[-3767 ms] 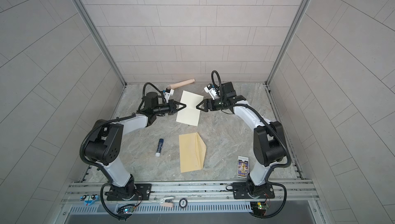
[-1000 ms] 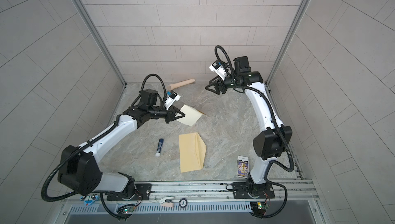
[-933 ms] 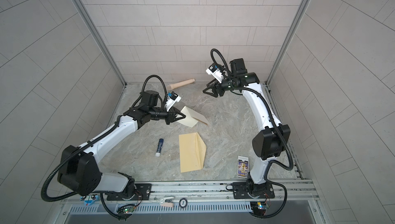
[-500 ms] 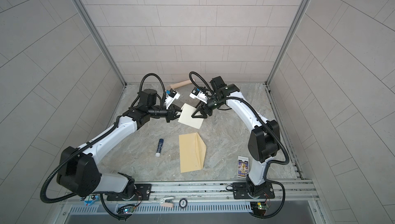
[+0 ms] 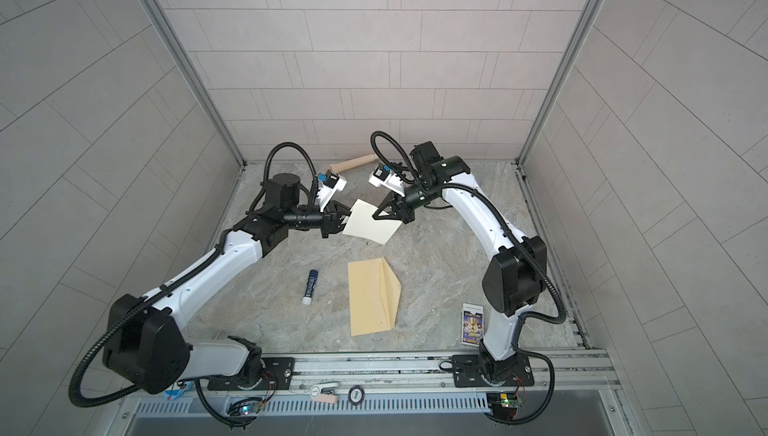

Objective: Place the letter into the envelope and seal it

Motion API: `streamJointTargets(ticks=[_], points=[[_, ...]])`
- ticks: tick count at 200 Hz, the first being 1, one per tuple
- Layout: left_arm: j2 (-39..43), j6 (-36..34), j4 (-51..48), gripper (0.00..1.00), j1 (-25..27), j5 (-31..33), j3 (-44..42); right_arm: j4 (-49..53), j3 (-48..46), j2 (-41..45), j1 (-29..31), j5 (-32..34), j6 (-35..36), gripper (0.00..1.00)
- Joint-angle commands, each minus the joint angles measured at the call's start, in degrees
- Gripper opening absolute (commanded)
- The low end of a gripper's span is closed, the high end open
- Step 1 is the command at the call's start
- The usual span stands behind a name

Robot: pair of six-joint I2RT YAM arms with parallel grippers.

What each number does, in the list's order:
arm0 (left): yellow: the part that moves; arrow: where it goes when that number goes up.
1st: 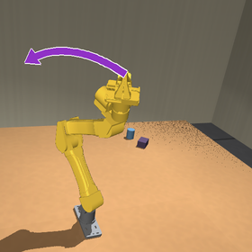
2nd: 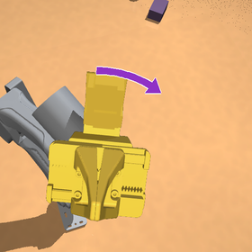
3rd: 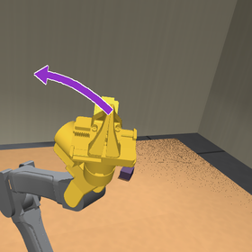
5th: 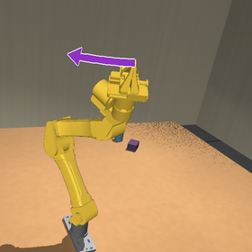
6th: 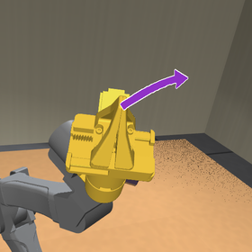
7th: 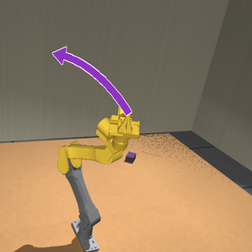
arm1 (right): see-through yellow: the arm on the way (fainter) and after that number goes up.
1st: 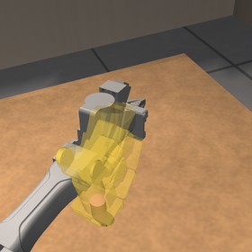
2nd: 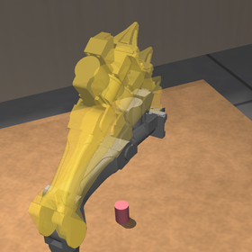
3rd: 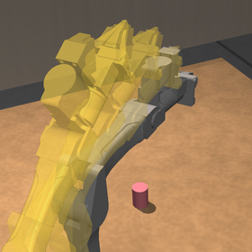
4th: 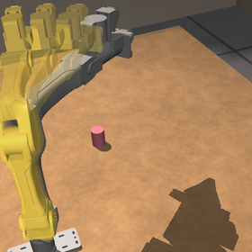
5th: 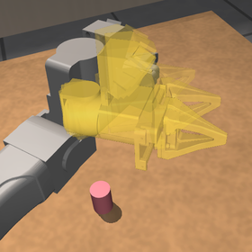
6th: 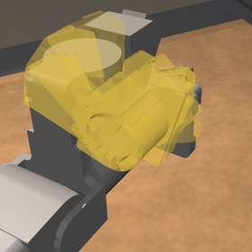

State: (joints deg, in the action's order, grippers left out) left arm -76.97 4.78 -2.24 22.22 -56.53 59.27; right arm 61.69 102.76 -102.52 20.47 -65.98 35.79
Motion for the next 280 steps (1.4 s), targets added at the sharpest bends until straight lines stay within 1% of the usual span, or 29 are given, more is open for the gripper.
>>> streamJointTargets(ticks=[1, 9, 22, 42, 58, 84, 95, 107, 122, 131, 142, 164, 180, 205, 214, 222, 233, 242, 249, 258, 271, 280], points=[[4.44, 2.25, 2.68, 0.23, -1.19, 0.51, -3.46, 2.84, 0.73, -0.49, -1.03, -0.99, 2.2, 0.0], [5.91, 2.86, 3.37, 0.27, -1.95, 0.61, -4.81, 2.91, 0.94, -0.57, -1.3, -1.13, 2.18, 0.0], [7.36, 5.05, 4.95, 0.29, -2.98, 0.31, -5.89, 3.17, 1.5, -0.75, -1.41, -1.33, 2.44, 0.0], [7.54, 6.95, 4.82, 0.35, -3.41, -1.28, -4.28, 4.28, 2.98, -1.43, -1.41, -1.91, 3.12, 0.0], [7.29, 6.37, 4.0, 0.39, -3.41, -2.3, -2.35, 5.08, 4.2, -2.19, -1.35, -2.3, 3.5, 0.0], [5.1, 3.77, -0.43, 0.46, -3.41, -4.69, 1.31, 6.48, 6.51, -3.83, -0.98, -2.65, 3.97, 0.0], [4.49, 3.53, 0.16, 0.49, -3.39, -4.42, 1.82, 7.49, 7.56, -4.54, -0.59, -2.75, 4.52, 0.0], [4.15, 4.93, 2.04, 0.51, -3.44, -4.92, 2.23, 8.21, 8.64, -5.22, -0.33, -2.67, 4.64, 0.0], [4.74, 5.6, 2.51, 0.56, -3.75, -5.69, 2.06, 9.2, 9.94, -5.97, -0.33, -2.39, 4.73, 0.0], [5.42, 5.08, 2.04, 0.62, -3.85, -5.17, 1.7, 9.88, 10.84, -6.34, -0.34, -2.23, 4.81, 0.0], [5.53, 4.46, 2.01, 0.67, -3.84, -4.11, 1.22, 10.69, 11.87, -6.64, -0.19, -2.48, 5.28, 0.0], [3.51, 4.98, 2.15, 0.67, -3.82, -4.19, 1.85, 10.84, 12.79, -6.68, 0.6, -2.89, 5.49, 0.0], [2.52, 3.6, 0.06, 0.57, -3.94, -4.57, 2.83, 10.88, 13.1, -6.81, 0.78, -2.87, 5.27, 0.0], [2.34, 0.71, -4.28, 0.27, -4.11, -4.52, 3.82, 11.65, 13.52, -7.0, 0.77, -2.41, 5.17, 0.0], [2.44, 0.17, -5.03, 0.18, -4.11, -4.04, 3.71, 11.78, 13.54, -6.92, 0.76, -2.29, 5.17, 0.0], [2.68, -0.11, -5.09, 0.09, -4.11, -3.83, 3.56, 11.79, 13.52, -6.9, 0.8, -2.08, 4.95, 0.0], [2.67, -0.1, -4.92, 0.0, -4.16, -3.2, 3.45, 11.83, 13.54, -6.82, 0.8, -1.68, 4.73, 0.0], [2.69, -0.06, -4.88, 0.0, -4.2, -2.98, 3.41, 12.02, 13.65, -6.75, 0.79, -1.02, 4.64, 0.0], [2.94, -0.12, -5.05, 0.0, -4.26, -2.68, 3.32, 12.19, 13.54, -6.6, 0.79, -0.46, 4.56, 0.04], [3.29, -0.19, -4.72, 0.0, -4.42, -2.5, 3.02, 12.62, 13.52, -6.47, 0.64, 0.07, 4.63, 0.11], [3.98, -0.22, -4.05, 0.0, -4.79, -2.32, 2.26, 13.14, 13.33, -6.21, 0.11, 0.34, 4.64, 0.25], [4.52, 0.07, -3.1, 0.0, -5.06, -2.14, 1.59, 13.19, 12.83, -5.87, -0.31, 0.37, 4.64, 0.3]])
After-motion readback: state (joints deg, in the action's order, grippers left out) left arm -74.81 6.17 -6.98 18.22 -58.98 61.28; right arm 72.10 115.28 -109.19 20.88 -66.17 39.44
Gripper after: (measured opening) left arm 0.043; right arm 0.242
